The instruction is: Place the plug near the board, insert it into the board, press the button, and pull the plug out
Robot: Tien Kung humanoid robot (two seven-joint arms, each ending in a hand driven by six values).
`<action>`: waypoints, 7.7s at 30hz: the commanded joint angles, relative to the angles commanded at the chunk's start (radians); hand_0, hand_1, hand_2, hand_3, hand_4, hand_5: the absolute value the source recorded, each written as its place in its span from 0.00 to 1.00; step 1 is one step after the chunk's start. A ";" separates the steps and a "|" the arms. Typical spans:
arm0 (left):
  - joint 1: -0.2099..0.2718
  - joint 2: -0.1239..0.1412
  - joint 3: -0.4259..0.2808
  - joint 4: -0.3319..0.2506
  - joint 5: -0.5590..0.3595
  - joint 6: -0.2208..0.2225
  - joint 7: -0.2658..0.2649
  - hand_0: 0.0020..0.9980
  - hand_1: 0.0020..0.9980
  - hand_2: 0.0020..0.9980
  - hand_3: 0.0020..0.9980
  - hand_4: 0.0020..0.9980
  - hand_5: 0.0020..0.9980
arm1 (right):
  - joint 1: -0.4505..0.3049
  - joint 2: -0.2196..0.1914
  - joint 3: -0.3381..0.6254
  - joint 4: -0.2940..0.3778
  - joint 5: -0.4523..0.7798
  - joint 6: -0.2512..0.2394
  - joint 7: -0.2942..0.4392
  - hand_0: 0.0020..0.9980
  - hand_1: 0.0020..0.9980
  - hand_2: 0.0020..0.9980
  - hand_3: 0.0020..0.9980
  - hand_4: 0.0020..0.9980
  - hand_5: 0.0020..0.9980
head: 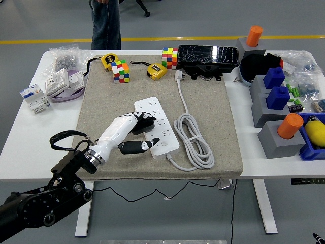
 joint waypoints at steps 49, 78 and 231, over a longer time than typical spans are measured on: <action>0.017 0.049 -0.048 -0.324 0.021 -0.384 0.358 0.09 0.06 0.13 0.90 0.81 0.30 | -0.006 -0.002 -0.005 0.003 -0.001 0.000 0.000 0.52 0.62 0.61 0.55 0.88 0.40; 0.009 0.043 -0.035 -0.273 0.019 -0.498 0.468 0.08 0.06 0.12 0.74 0.80 0.29 | -0.004 -0.002 -0.005 0.003 -0.001 0.000 0.000 0.53 0.62 0.61 0.55 0.88 0.40; 0.004 -0.011 -0.090 -0.168 -0.298 -0.185 0.041 0.39 0.46 0.49 0.59 0.76 0.17 | -0.006 -0.002 -0.014 0.002 0.006 0.000 -0.001 0.53 0.62 0.60 0.55 0.88 0.40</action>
